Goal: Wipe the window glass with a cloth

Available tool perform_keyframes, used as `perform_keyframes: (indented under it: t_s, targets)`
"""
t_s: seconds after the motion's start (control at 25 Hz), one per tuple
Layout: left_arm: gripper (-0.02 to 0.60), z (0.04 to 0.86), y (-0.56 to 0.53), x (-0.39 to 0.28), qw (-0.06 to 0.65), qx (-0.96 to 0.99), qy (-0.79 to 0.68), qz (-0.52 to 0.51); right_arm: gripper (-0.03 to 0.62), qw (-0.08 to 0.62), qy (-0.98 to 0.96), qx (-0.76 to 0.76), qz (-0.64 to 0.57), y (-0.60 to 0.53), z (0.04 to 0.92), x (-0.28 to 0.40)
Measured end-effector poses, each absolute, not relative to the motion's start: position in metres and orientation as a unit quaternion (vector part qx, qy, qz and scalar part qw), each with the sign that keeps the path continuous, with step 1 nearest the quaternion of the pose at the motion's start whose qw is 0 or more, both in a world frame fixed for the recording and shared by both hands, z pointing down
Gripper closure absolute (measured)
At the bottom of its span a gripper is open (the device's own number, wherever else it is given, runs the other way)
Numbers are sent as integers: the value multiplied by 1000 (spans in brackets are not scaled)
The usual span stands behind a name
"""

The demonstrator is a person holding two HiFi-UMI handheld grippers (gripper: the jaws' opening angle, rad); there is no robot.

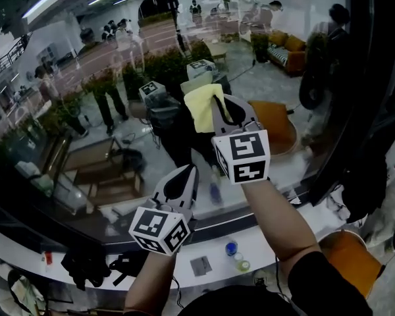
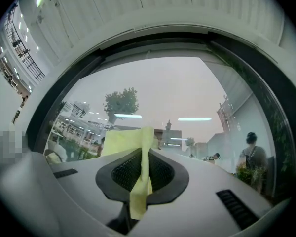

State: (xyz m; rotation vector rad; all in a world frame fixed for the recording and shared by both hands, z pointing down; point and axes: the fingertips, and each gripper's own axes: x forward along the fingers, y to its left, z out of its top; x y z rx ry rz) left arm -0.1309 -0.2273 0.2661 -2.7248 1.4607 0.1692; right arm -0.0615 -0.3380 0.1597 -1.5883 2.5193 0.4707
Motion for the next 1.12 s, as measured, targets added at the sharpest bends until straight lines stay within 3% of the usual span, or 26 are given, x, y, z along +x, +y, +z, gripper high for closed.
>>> perform_keyframes:
  t_s: [1.12]
  targets:
    - [577, 299, -296, 109, -5, -916, 400, 32, 554, 38, 776, -614, 140, -403, 199, 228]
